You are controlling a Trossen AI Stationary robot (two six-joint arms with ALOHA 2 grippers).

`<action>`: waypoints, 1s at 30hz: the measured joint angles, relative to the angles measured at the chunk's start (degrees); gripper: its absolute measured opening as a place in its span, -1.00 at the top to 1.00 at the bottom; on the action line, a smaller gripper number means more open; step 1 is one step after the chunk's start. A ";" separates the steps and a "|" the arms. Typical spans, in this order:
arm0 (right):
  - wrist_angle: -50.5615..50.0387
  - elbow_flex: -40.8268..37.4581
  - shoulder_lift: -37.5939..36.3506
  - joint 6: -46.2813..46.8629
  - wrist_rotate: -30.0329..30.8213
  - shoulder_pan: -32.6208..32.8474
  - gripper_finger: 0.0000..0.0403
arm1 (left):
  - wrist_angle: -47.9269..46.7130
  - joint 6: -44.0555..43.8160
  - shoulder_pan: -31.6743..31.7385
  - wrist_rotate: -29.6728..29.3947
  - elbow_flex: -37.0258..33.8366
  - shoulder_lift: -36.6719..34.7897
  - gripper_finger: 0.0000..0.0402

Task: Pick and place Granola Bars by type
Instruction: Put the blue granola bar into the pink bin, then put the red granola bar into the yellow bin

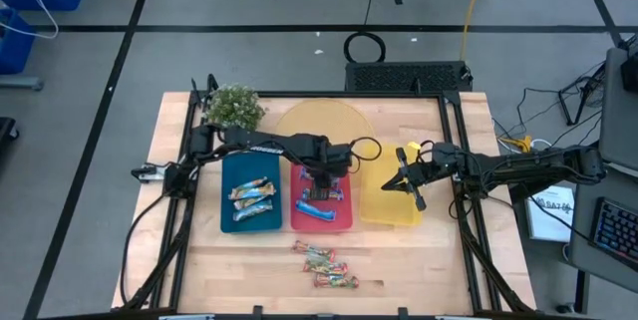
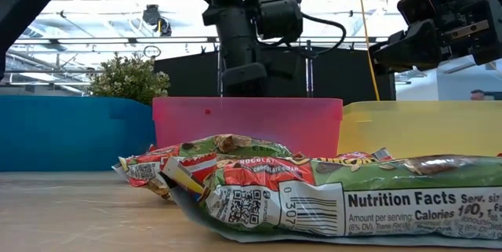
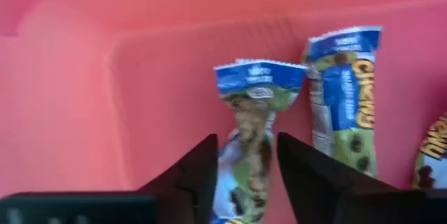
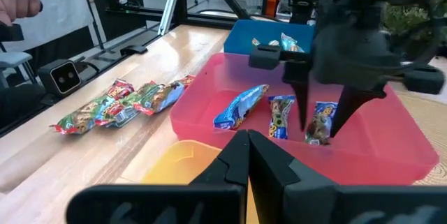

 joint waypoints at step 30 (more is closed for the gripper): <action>0.15 0.00 -0.02 -1.05 0.04 0.00 1.00 | 35.20 -22.01 -21.23 -23.70 -62.06 -76.96 0.98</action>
